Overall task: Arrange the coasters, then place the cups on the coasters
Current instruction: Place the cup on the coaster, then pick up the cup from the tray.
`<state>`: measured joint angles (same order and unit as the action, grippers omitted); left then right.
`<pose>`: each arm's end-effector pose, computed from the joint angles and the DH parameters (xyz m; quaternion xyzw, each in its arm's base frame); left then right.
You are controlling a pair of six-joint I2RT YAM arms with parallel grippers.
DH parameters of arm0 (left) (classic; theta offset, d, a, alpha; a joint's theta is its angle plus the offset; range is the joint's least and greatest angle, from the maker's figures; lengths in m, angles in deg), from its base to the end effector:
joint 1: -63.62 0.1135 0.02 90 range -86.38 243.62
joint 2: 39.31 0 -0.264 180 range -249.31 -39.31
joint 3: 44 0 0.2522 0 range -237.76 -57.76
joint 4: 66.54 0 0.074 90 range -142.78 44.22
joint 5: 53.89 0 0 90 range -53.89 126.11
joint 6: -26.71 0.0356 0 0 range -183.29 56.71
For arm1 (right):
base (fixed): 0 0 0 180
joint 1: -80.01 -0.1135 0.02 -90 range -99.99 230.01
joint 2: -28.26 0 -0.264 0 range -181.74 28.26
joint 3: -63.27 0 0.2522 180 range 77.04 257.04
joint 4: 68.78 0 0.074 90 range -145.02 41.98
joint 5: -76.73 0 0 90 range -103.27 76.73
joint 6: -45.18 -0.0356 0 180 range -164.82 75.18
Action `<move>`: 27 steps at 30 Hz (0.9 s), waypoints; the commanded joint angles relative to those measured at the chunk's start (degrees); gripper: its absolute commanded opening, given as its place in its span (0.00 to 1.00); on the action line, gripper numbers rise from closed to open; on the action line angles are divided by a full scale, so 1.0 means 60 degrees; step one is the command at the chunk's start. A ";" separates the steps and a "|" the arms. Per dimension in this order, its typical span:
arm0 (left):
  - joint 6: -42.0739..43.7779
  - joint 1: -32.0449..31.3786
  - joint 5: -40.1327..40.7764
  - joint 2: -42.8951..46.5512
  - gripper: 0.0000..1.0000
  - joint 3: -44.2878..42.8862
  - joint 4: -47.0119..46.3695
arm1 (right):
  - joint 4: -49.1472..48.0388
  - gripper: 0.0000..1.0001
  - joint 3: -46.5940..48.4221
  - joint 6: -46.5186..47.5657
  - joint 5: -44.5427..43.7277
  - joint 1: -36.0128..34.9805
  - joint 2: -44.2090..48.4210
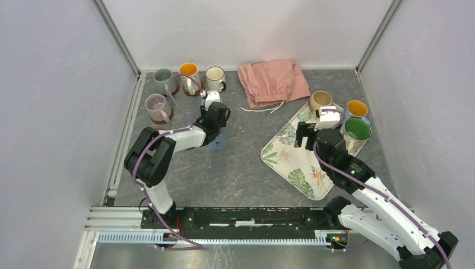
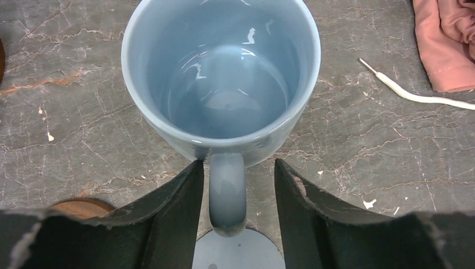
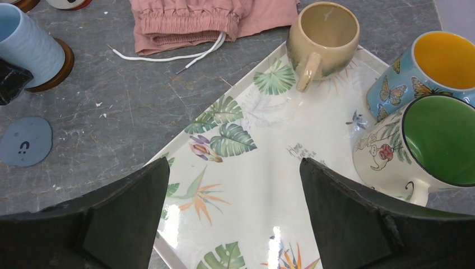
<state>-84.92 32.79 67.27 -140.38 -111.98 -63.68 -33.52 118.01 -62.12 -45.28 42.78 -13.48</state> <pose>0.3242 -0.1720 0.1736 -0.0528 0.8651 0.0212 0.4984 0.1429 0.0849 0.3065 0.0132 0.8127 0.0419 0.5811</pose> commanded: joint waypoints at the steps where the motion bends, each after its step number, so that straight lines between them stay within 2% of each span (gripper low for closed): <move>1: -0.0142 0.0055 0.0095 0.0367 0.58 -0.0484 -0.0099 | -0.0179 0.94 0.0055 -0.0137 0.0008 -0.0012 0.0027; 12: -0.0891 0.0055 -0.0206 0.1957 0.67 -0.0044 0.1094 | -0.0149 0.95 -0.0001 -0.0174 0.0036 -0.0008 0.0057; 19: -0.1145 0.0055 -0.1185 0.3170 0.82 0.0208 0.2126 | -0.0220 0.96 -0.0162 -0.0409 0.0097 -0.0023 -0.0045; 27: -0.1244 -0.0041 -0.2852 0.4580 0.91 0.0578 0.3086 | -0.0113 0.98 -0.0222 -0.0654 -0.0049 -0.0016 -0.0308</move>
<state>-89.86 32.79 56.91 -117.48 -109.86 -48.51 -33.48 116.89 -64.55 -44.96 42.78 -14.40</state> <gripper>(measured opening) 0.889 0.979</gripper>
